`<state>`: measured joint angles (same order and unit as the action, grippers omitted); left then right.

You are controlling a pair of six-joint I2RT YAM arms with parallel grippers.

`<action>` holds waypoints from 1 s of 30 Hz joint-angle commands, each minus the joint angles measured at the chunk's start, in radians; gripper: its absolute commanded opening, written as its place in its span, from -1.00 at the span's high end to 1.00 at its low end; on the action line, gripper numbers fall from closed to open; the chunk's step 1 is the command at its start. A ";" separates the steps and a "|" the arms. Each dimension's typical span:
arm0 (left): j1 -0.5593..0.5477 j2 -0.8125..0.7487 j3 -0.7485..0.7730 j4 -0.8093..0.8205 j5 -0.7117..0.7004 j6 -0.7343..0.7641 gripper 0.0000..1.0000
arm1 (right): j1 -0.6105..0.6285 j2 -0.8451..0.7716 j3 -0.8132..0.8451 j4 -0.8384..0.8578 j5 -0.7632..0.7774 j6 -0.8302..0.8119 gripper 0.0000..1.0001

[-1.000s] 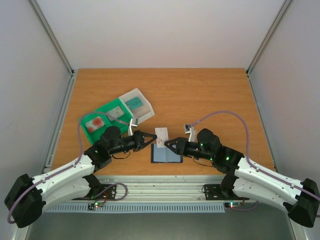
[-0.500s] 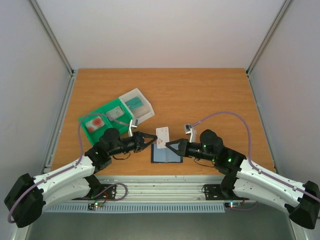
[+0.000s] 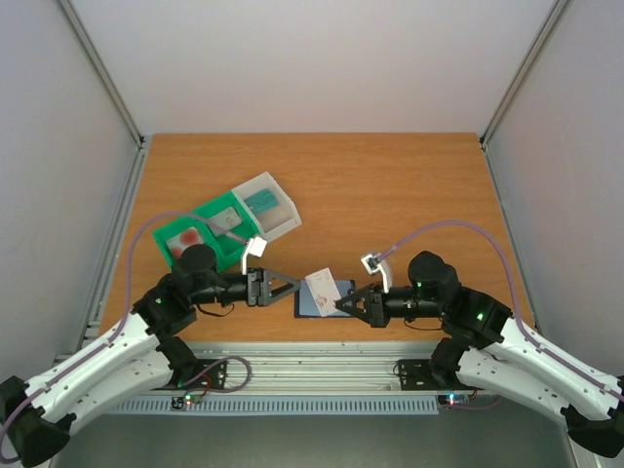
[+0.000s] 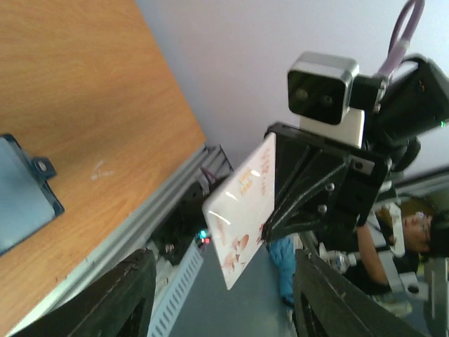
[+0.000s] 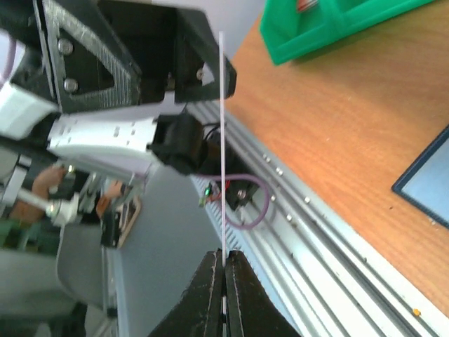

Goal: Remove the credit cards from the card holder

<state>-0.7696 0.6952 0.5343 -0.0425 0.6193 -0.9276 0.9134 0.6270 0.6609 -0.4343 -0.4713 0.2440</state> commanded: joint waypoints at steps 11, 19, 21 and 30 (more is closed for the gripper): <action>-0.002 -0.015 0.174 -0.429 0.205 0.330 0.08 | -0.002 0.101 0.142 -0.154 -0.381 -0.185 0.98; -0.002 -0.013 0.139 -0.347 0.292 0.298 0.23 | -0.002 0.123 0.132 -0.106 -0.408 -0.168 0.98; -0.002 -0.009 0.133 -0.331 0.316 0.286 0.24 | -0.002 0.136 0.130 -0.102 -0.410 -0.168 0.98; -0.003 0.023 0.117 -0.308 0.361 0.274 0.84 | -0.001 0.174 0.110 -0.058 -0.429 -0.159 0.97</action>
<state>-0.7700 0.7040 0.6670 -0.4126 0.9295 -0.6483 0.9134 0.7898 0.7715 -0.5312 -0.8703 0.0853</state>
